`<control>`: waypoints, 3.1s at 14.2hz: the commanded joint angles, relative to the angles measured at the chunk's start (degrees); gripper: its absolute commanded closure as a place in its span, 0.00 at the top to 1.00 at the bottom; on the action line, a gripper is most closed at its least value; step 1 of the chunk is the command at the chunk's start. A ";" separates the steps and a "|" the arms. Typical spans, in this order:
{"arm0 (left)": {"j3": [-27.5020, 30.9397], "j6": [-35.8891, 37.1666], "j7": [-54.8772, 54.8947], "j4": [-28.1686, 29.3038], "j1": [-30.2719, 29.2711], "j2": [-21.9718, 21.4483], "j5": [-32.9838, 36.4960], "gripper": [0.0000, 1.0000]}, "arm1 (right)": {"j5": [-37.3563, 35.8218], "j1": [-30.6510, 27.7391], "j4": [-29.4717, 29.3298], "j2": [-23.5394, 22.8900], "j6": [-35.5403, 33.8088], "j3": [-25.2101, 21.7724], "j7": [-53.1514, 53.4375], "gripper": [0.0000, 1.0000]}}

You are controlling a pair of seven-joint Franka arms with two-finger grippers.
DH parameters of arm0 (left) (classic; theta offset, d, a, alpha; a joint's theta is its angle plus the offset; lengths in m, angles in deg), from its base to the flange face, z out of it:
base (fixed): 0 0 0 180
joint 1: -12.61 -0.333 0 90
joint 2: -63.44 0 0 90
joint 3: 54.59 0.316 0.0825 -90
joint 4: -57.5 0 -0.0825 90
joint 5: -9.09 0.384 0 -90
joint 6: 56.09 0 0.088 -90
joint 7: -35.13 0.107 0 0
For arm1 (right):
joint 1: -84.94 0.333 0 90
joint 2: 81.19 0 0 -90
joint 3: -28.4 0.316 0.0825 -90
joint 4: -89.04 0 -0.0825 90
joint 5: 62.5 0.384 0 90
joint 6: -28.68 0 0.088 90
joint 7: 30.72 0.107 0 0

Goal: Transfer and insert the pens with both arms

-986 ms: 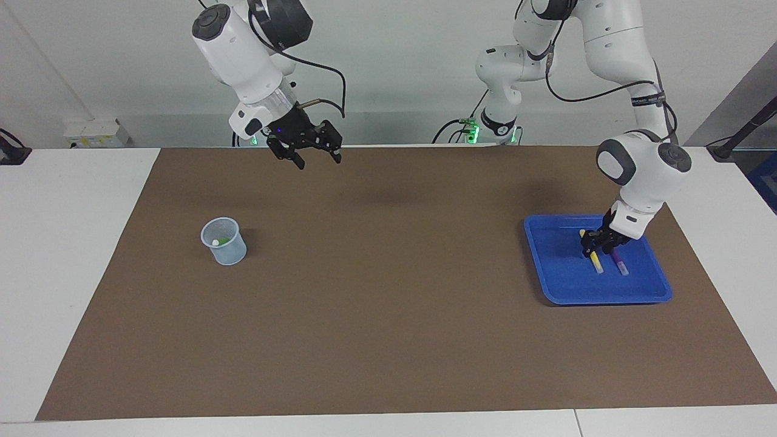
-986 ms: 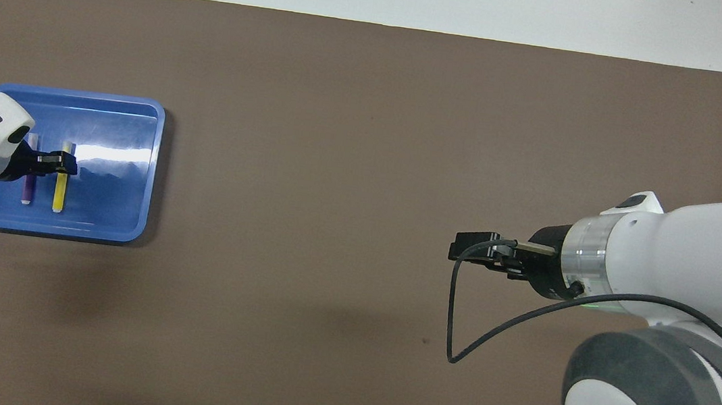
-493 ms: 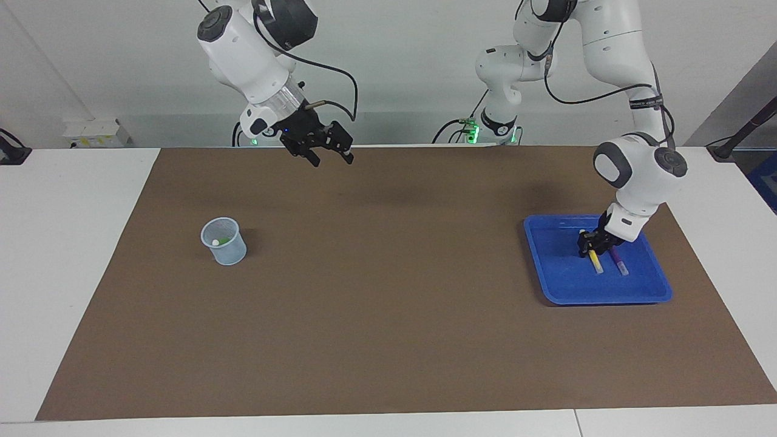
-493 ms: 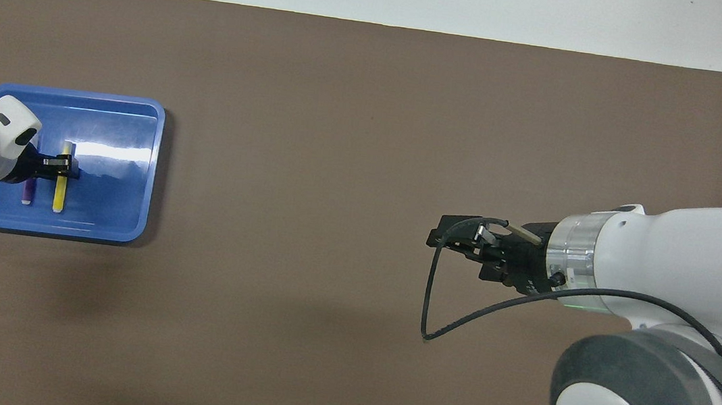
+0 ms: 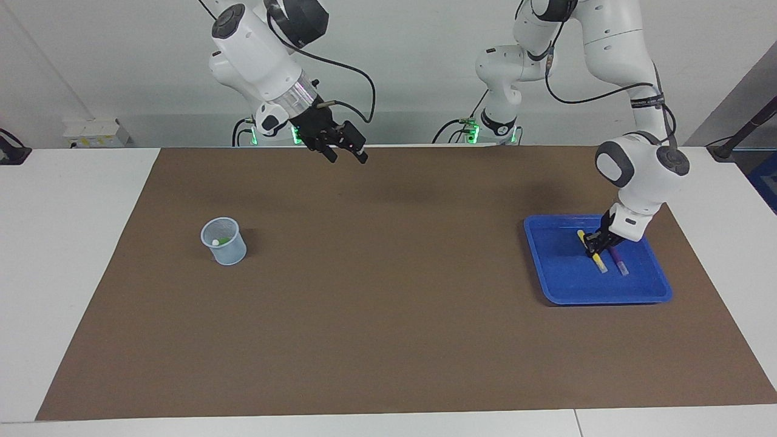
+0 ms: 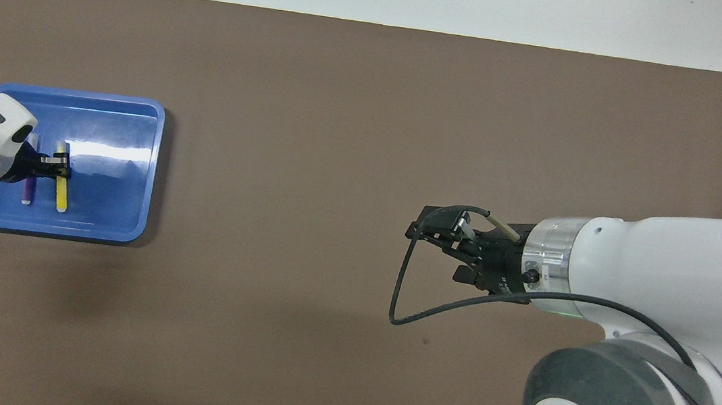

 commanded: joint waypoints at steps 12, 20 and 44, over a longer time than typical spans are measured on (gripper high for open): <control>-0.41 17.14 -21.61 -10.38 3.06 -4.31 -0.82 0.00 | 1.64 0.10 0.89 0.47 1.30 -0.18 0.48 1.00; -0.59 23.65 -48.51 -11.09 7.19 -15.38 -0.73 0.00 | 1.64 0.10 0.89 0.56 1.21 -0.18 0.65 1.00; -23.88 34.28 -116.02 -10.03 10.53 -31.04 1.73 0.00 | 14.56 9.93 0.36 -1.20 19.74 -0.10 0.82 1.00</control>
